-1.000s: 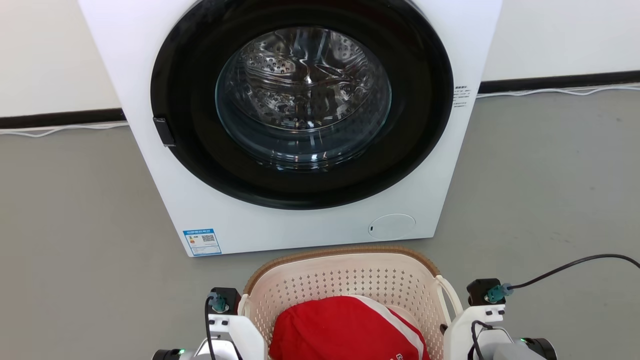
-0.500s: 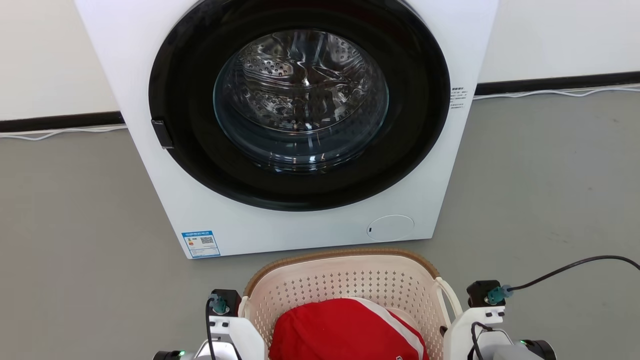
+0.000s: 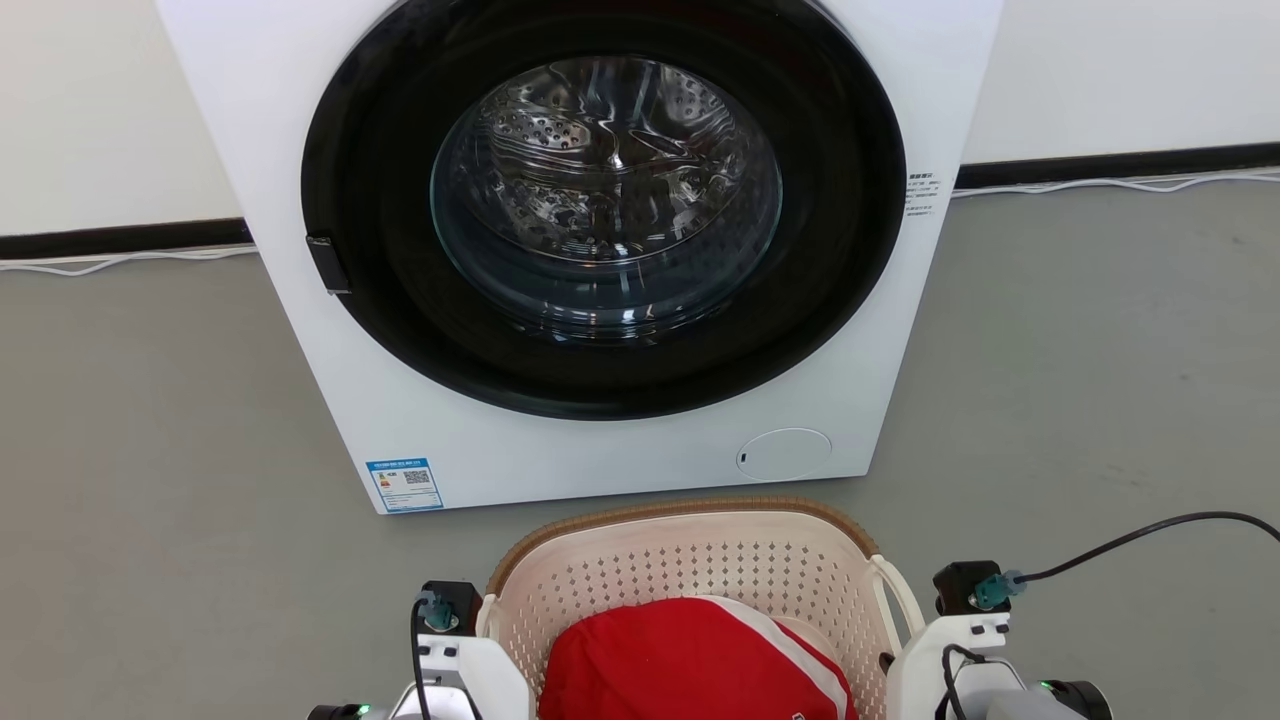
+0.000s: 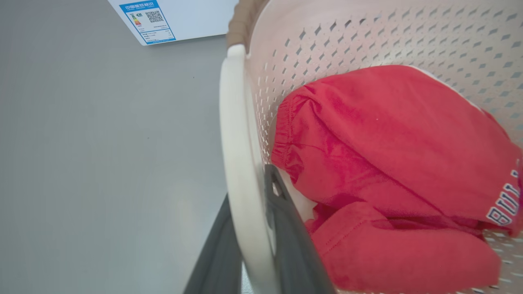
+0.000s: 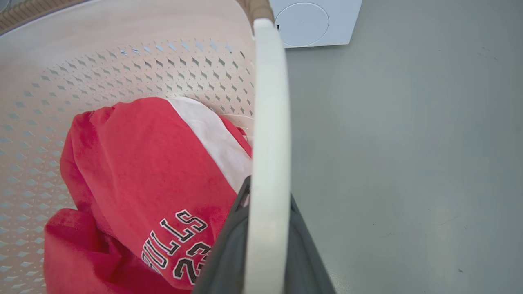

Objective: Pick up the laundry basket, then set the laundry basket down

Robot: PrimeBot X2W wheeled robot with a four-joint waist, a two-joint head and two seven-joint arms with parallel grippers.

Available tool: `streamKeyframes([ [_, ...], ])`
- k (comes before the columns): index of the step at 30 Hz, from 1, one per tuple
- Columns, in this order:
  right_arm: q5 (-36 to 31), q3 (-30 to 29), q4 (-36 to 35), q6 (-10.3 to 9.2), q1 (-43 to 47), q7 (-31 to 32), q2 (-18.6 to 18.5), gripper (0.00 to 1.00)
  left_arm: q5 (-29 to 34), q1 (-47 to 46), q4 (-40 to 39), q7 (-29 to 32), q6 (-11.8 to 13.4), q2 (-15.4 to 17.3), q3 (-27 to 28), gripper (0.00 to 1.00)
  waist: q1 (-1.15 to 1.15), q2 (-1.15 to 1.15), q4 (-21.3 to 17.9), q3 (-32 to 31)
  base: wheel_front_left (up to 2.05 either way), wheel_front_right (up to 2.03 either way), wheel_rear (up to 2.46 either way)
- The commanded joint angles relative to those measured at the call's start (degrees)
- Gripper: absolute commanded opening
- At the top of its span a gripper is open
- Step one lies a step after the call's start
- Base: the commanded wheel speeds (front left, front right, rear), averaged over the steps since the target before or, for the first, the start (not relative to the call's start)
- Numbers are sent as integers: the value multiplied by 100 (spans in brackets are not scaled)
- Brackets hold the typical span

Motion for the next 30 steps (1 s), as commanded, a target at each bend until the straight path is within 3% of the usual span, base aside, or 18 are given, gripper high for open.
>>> streamKeyframes([
  [1, -63, 33, -91, 44, -42, -92, 17, 0, -20, -164, -41, -87, 31, 110, 49, 0, 0, 0, 3, 1, 0, 0, 0],
  [30, -294, -239, -90, 44, -36, -123, 17, 0, -334, -272, 18, -193, 17, 110, -316, 0, 0, 0, 80, 86, 0, 0, 0],
])
